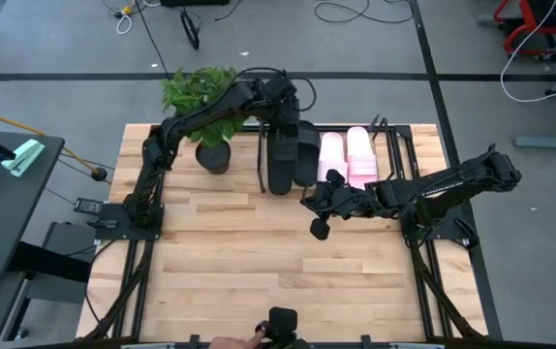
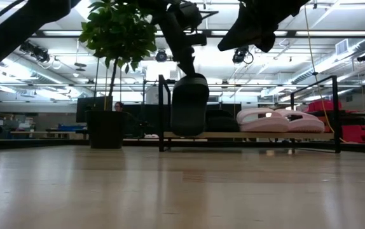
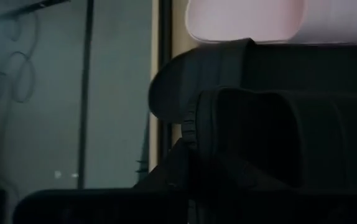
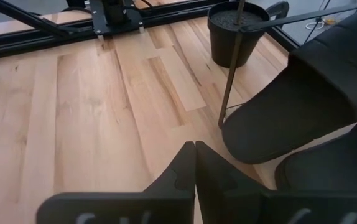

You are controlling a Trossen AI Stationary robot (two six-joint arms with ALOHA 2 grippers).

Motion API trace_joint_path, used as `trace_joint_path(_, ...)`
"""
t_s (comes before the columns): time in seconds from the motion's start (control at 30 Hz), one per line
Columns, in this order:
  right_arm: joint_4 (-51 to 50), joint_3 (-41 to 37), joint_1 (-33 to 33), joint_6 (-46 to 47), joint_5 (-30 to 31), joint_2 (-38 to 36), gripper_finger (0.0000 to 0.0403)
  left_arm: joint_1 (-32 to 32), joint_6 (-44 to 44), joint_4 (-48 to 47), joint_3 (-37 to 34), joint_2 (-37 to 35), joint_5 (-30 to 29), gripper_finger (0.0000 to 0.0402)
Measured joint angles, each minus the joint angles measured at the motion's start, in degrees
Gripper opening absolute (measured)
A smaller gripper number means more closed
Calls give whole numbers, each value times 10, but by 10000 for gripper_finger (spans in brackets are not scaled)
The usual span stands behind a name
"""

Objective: Pick and place slides into the shelf
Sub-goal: Put the black slide on the shelf

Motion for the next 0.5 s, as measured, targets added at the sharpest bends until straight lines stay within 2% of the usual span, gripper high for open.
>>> trace_joint_path(0.13,-3,0,0,0,0,0,7,-8,13,9,0,2,-47,51)
trace_joint_path(0.33,-4,0,0,-1,0,0,8,-14,12,27,0,2,-83,42)
trace_joint_path(0.5,-4,0,0,-1,0,0,6,-16,4,32,0,2,-90,55)
